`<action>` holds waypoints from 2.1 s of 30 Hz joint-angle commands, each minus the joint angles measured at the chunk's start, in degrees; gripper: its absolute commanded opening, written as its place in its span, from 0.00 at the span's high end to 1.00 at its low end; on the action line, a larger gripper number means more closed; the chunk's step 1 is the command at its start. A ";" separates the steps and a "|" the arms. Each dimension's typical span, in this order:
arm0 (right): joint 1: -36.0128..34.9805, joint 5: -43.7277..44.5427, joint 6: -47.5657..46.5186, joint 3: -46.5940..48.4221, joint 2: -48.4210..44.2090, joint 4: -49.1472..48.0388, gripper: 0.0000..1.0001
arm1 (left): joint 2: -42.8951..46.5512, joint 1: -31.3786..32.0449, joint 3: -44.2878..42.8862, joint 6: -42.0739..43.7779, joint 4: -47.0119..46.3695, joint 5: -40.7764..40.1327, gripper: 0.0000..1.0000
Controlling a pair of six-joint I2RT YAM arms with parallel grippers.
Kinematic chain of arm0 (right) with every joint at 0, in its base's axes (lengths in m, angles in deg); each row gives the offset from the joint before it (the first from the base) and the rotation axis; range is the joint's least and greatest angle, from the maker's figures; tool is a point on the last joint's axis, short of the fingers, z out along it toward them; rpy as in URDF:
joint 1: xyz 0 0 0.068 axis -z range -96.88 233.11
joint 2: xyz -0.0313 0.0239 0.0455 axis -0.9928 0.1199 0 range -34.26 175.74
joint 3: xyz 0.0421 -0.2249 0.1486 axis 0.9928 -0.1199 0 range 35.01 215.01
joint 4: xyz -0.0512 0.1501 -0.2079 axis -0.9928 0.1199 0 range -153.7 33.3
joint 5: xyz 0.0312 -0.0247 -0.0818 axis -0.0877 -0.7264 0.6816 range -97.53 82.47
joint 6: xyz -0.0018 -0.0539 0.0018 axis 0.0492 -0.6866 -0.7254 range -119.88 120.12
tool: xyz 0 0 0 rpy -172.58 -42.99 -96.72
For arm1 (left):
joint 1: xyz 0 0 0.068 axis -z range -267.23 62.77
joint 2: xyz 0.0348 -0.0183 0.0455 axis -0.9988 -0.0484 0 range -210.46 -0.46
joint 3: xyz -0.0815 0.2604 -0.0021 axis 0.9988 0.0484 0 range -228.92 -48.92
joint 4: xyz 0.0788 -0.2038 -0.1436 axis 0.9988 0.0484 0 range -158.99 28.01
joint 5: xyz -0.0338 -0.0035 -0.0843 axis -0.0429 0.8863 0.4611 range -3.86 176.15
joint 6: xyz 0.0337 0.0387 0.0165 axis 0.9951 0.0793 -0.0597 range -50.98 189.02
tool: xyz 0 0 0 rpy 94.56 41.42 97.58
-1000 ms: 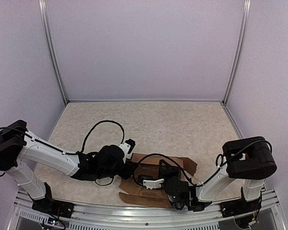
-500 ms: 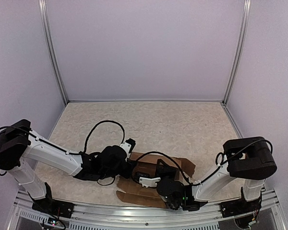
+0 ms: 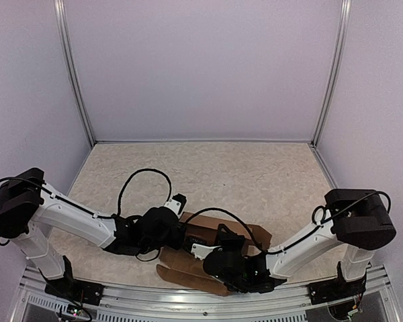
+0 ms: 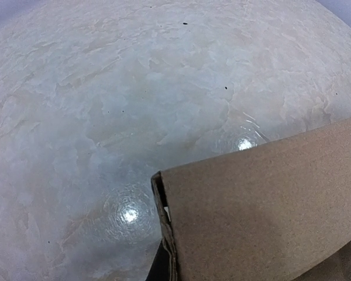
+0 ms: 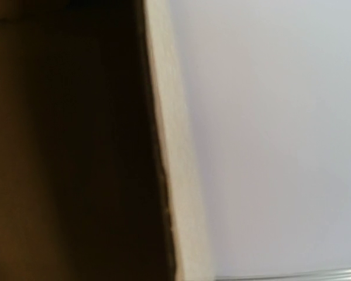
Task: Fold the paper box
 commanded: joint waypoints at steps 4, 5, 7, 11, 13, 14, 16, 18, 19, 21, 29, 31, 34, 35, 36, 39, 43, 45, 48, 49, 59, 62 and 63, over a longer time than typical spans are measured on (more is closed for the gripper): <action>-0.97 -11.96 15.90 2.16 -5.91 13.10 0.70 | 0.58 1.68 -2.01 1.98 -1.21 1.77 1.00; -0.97 -13.37 16.83 1.89 -6.97 13.55 0.61 | 0.82 1.69 -1.97 2.28 -1.06 1.66 1.00; -0.97 -17.34 18.75 1.31 -10.30 14.84 0.45 | 1.70 1.68 -1.72 3.11 -1.03 1.76 1.00; -0.75 -26.41 22.82 0.59 -17.01 18.87 0.21 | 2.79 1.64 -2.37 5.66 -0.37 1.50 1.00; -0.65 -30.92 24.48 0.12 -20.71 21.05 0.14 | 2.88 1.41 -2.77 7.51 -0.29 1.55 1.00; -0.49 -32.62 25.39 0.00 -22.72 22.14 0.12 | 2.85 1.26 -2.95 8.15 -0.31 1.53 1.00; 0.09 -35.80 26.95 -0.18 -26.69 25.22 0.10 | 2.80 0.42 -3.07 9.36 -1.04 2.81 1.00; 0.84 -37.55 28.70 -0.63 -31.04 28.60 0.09 | 2.97 -0.57 -2.98 10.48 -2.13 3.97 1.00; 1.48 -38.90 29.63 -0.91 -33.40 29.49 0.08 | 3.05 -1.01 -2.98 11.50 -2.84 4.50 1.00; 3.27 -42.12 31.99 -1.59 -37.68 32.42 0.06 | 3.03 -1.49 -3.11 14.36 -4.63 5.47 1.00; 14.42 -54.15 41.33 -6.73 -47.45 31.75 0.10 | 2.89 -4.26 -4.78 21.34 -8.46 14.35 1.00; 17.52 -58.64 44.56 -7.40 -47.89 30.66 0.16 | 2.99 -5.45 -4.53 21.69 -10.84 18.41 1.00; 20.87 -64.19 46.92 -8.39 -47.57 26.35 0.32 | 2.32 -5.76 -5.84 23.37 -10.69 18.61 1.00; 21.63 -64.92 47.34 -8.58 -47.11 25.25 0.39 | 1.24 -5.93 -7.00 23.72 -9.72 18.68 1.00; 22.32 -65.45 47.66 -8.46 -46.54 24.58 0.48 | 0.18 -6.13 -8.15 23.93 -8.77 18.97 1.00; 24.32 -66.87 48.63 -8.42 -44.60 22.09 0.76 | -2.32 -6.40 -9.76 24.16 -9.36 20.27 1.00; 27.00 -68.01 51.69 -9.10 -41.53 17.16 1.00 | -5.21 -6.43 -11.41 23.53 -9.76 19.80 1.00; 27.81 -67.80 52.85 -9.11 -40.01 15.74 1.00 | -6.10 -6.33 -11.46 23.22 -10.57 19.36 1.00; 28.74 -68.10 53.90 -8.77 -37.73 14.03 1.00 | -7.38 -6.01 -11.49 23.12 -11.75 19.09 1.00; 28.94 -68.00 54.11 -8.45 -37.02 13.74 1.00 | -7.76 -5.85 -11.58 23.24 -11.83 18.66 1.00; 29.35 -68.87 56.55 -6.16 -28.43 8.56 1.00 | -10.79 -3.94 -12.18 24.12 -12.11 14.12 1.00; 29.34 -69.07 57.04 -4.93 -26.19 7.96 1.00 | -10.90 -3.36 -11.08 23.05 -13.39 13.08 0.98; 29.35 -68.98 57.10 -4.55 -25.50 7.95 1.00 | -10.90 -3.21 -10.66 22.66 -14.03 12.69 0.97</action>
